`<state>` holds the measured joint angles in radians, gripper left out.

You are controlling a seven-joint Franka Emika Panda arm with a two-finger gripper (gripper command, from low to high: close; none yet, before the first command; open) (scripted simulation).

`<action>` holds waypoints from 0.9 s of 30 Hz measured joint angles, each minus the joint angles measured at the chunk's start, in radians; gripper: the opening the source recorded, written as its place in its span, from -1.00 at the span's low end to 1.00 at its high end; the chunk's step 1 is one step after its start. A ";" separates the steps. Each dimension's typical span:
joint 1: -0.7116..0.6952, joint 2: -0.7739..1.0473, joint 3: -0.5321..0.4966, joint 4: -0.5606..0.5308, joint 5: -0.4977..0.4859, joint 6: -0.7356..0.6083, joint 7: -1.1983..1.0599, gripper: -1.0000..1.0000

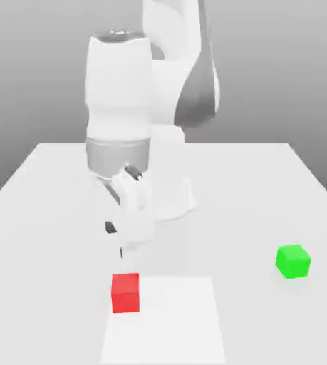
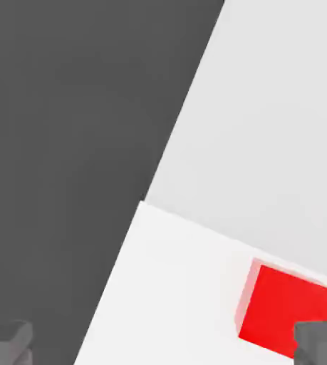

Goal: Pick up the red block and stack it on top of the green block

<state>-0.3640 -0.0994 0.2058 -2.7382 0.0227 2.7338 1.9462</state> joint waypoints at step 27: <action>0.070 0.083 0.013 -0.055 -0.008 0.046 0.045 -1.00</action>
<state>-0.2938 -0.0168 0.2188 -2.7937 0.0147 2.7798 1.9917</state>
